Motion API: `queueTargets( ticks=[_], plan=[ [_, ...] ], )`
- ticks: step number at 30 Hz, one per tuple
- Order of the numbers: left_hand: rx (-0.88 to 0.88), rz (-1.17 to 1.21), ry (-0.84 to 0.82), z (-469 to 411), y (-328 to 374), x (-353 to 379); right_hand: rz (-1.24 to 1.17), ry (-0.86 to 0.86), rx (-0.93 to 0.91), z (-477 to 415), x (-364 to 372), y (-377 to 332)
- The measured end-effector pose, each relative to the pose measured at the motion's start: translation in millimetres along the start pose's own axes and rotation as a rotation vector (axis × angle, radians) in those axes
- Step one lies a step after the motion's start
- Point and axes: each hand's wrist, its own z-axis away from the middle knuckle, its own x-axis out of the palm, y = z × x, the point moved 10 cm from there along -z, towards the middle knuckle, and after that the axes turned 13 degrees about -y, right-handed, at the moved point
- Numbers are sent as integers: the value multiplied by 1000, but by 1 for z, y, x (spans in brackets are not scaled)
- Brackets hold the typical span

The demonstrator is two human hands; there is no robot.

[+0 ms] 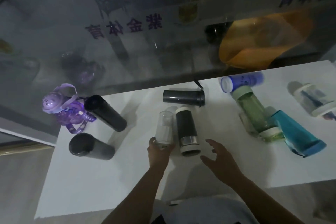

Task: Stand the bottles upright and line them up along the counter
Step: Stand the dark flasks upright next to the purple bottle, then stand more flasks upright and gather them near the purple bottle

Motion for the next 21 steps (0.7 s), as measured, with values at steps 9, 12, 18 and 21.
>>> queueTargets(
  ticks=[9,12,18,21],
  plan=[
    [56,-148,123,18,11,-28,129,-62,-9,-23,-17,-1],
    [92,-232,148,27,31,-52,120,-52,-58,-28,-11,-18],
    [120,-694,68,47,101,-72,79,-40,-52,-35,7,-20],
    [108,-879,0,47,111,-74,116,7,-20,-34,11,-16]
  ],
)
